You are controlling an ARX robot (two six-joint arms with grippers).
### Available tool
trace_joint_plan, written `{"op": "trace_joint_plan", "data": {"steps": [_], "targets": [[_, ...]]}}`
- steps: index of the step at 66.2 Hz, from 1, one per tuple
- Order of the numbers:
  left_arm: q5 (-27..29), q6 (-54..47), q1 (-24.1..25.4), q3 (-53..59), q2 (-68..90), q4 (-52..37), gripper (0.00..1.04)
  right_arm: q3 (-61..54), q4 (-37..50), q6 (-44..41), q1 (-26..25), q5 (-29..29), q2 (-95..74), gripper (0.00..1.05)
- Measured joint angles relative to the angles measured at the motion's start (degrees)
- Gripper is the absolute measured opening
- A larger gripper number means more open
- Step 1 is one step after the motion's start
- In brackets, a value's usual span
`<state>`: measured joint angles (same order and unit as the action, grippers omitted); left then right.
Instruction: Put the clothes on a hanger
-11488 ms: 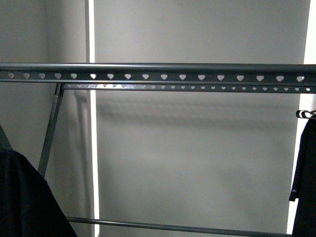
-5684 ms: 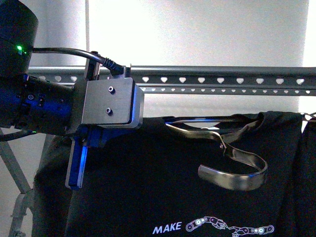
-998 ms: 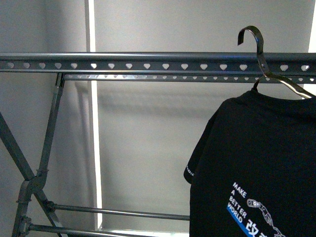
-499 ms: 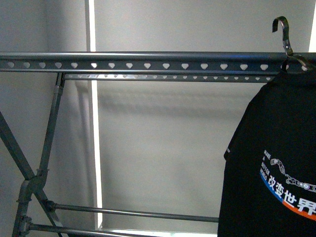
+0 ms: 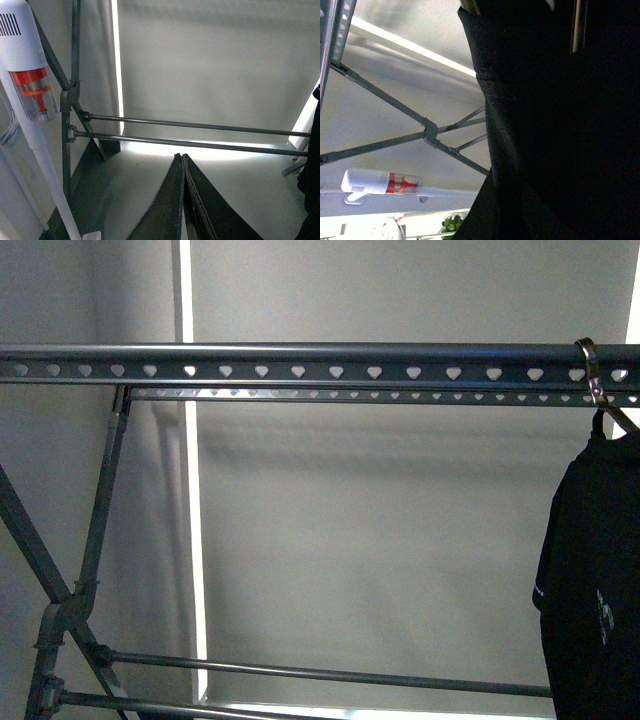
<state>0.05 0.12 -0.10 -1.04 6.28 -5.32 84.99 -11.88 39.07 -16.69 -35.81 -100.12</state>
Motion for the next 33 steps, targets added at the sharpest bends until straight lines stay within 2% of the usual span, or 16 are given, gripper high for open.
{"op": "trace_joint_plan", "data": {"steps": [3,12,23,33], "targets": [[-0.02,0.00,0.00,0.00,-3.76,4.20,0.04,-0.07,0.11,-0.02,0.07,-0.02,0.00,0.04],[-0.02,0.00,0.00,0.00,-5.92,5.09,0.04,-1.36,1.25,-0.94,0.24,0.11,0.02,0.04],[0.00,0.00,0.00,0.00,-5.99,5.18,0.04,-6.73,5.29,-7.52,1.09,2.91,0.98,0.45],[0.00,-0.02,0.00,0.00,-6.01,5.18,0.04,-17.84,15.23,-13.05,2.01,9.07,7.13,0.73]]}}
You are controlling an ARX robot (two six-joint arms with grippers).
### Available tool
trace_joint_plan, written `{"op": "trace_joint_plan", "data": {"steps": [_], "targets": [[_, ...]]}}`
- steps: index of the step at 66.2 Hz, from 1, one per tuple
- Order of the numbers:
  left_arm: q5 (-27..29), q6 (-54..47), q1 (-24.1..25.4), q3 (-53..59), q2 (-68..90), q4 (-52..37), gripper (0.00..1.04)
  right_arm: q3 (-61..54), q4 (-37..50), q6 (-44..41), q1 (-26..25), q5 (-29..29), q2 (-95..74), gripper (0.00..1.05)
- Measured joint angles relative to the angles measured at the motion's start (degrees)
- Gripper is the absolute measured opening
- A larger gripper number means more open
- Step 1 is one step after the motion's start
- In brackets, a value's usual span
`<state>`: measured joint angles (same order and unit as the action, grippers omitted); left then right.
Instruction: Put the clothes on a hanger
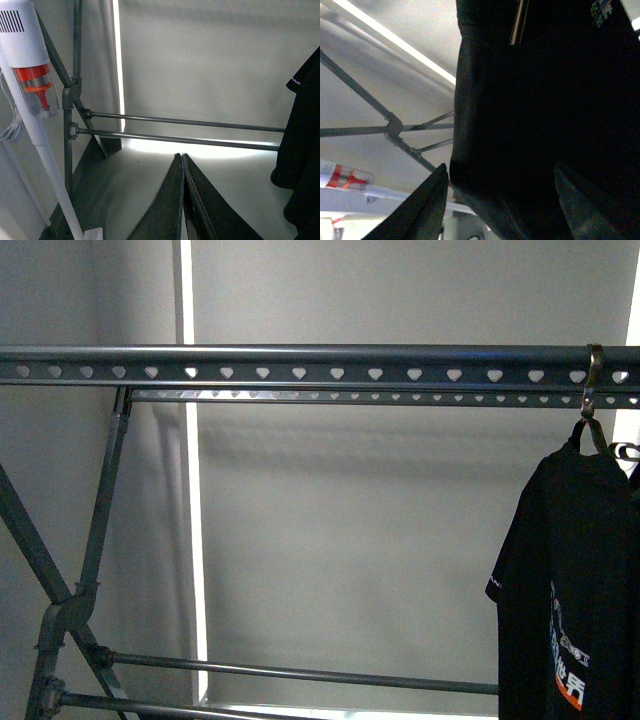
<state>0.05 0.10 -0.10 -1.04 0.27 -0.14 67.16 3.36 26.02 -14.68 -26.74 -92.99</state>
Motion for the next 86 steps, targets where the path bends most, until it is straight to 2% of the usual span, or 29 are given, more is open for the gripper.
{"op": "trace_joint_plan", "data": {"steps": [11,18,22,27,30,31,33,36,39,42,47,51,57,59,86], "targets": [[-0.02,0.00,0.00,0.00,0.00,0.00,0.04,-17.27,19.56,-8.68,2.58,10.62,16.17,0.99],[-0.02,0.02,0.00,0.00,-0.02,0.00,0.04,-30.82,28.50,-12.52,5.27,13.92,32.46,0.97],[-0.02,0.02,0.00,0.00,-0.02,0.00,0.04,-37.24,27.87,-14.29,7.37,16.04,41.11,0.97],[0.00,0.02,0.00,0.00,-0.02,0.00,0.04,-46.34,23.02,-15.74,11.54,18.99,53.88,0.97],[-0.02,0.02,0.00,0.00,-0.02,0.00,0.04,-51.80,18.69,-18.08,15.85,23.74,63.14,0.97],[-0.02,0.00,0.00,0.00,-0.02,0.00,0.04,-52.92,12.35,-20.09,18.93,29.05,68.48,0.92],[-0.02,0.02,0.00,0.00,-0.02,0.00,0.04,-53.83,3.80,-22.10,22.08,34.16,75.10,0.84],[0.02,0.02,0.00,0.00,-0.02,0.00,0.04,-56.48,-2.82,-23.85,22.29,33.16,82.64,0.73],[-0.02,0.02,0.00,0.00,-0.07,0.00,0.04,-60.50,-4.02,-24.85,17.31,27.56,87.27,0.60],[-0.02,0.02,0.00,0.00,-0.07,0.00,0.04,-61.88,-4.17,-25.16,15.65,27.39,88.11,0.52],[0.00,0.02,0.00,0.00,-0.07,0.00,0.04,-62.64,-4.17,-25.38,14.99,27.04,88.56,0.40],[0.00,0.02,0.00,0.00,-0.07,0.00,0.04,-62.95,-4.02,-25.64,14.93,26.71,89.55,0.21],[0.00,0.00,0.00,0.00,-0.07,0.00,0.04,-63.49,-3.93,-25.70,14.91,26.73,89.96,0.04],[-0.02,0.02,0.00,0.00,-0.07,0.00,0.04,-63.78,-3.93,-25.90,14.91,26.80,90.05,0.01],[-0.02,0.02,0.00,0.00,-0.07,0.00,0.04,-66.79,-3.56,-25.86,14.84,26.71,92.74,0.02]]}}
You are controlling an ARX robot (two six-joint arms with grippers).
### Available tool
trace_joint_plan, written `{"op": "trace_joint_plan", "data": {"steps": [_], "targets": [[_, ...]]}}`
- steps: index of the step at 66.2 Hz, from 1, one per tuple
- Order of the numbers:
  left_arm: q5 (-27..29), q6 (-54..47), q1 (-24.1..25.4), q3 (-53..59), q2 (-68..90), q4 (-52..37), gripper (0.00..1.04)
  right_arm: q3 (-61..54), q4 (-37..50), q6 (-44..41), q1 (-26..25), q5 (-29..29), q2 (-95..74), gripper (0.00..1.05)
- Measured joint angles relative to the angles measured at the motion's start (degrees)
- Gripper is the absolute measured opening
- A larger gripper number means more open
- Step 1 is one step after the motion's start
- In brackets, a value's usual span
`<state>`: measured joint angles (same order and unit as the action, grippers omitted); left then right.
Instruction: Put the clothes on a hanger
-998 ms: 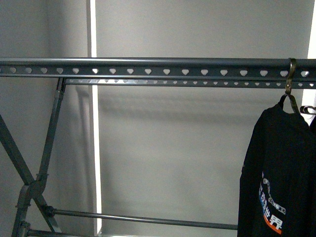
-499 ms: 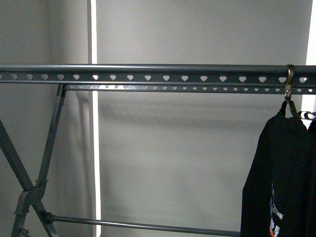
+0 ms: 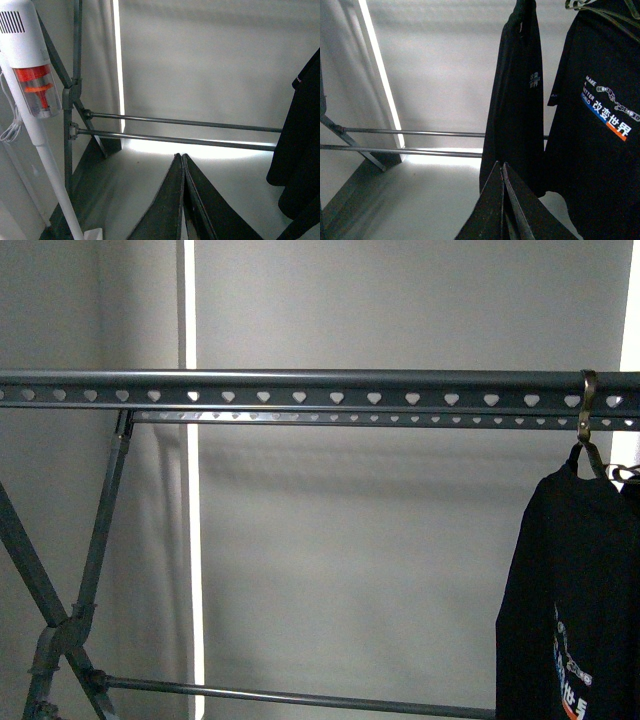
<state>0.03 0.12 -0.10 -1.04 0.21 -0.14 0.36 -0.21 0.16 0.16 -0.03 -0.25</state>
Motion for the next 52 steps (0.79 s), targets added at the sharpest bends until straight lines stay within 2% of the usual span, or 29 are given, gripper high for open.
{"op": "trace_joint_plan", "data": {"steps": [3,6,13,32,37,52], "targets": [[0.02,0.00,0.00,0.00,0.00,0.00,0.07,0.00,0.00,0.00,0.00,-0.02,0.00,0.02],[0.02,0.00,0.00,0.00,0.00,0.00,0.21,0.00,0.00,-0.09,0.00,-0.02,0.00,0.05],[0.00,0.00,0.00,0.00,0.00,0.00,0.46,0.00,0.00,-0.07,0.00,-0.02,0.00,0.29],[0.00,-0.02,0.00,0.00,0.00,0.00,1.00,0.00,0.00,-0.07,0.00,-0.02,0.00,0.84],[0.00,-0.02,0.00,0.00,0.00,0.00,0.98,0.00,0.00,-0.04,0.00,-0.02,0.00,0.99],[0.00,0.00,0.00,0.00,0.00,0.00,0.98,0.00,0.00,-0.04,0.00,-0.02,0.00,0.97]]}}
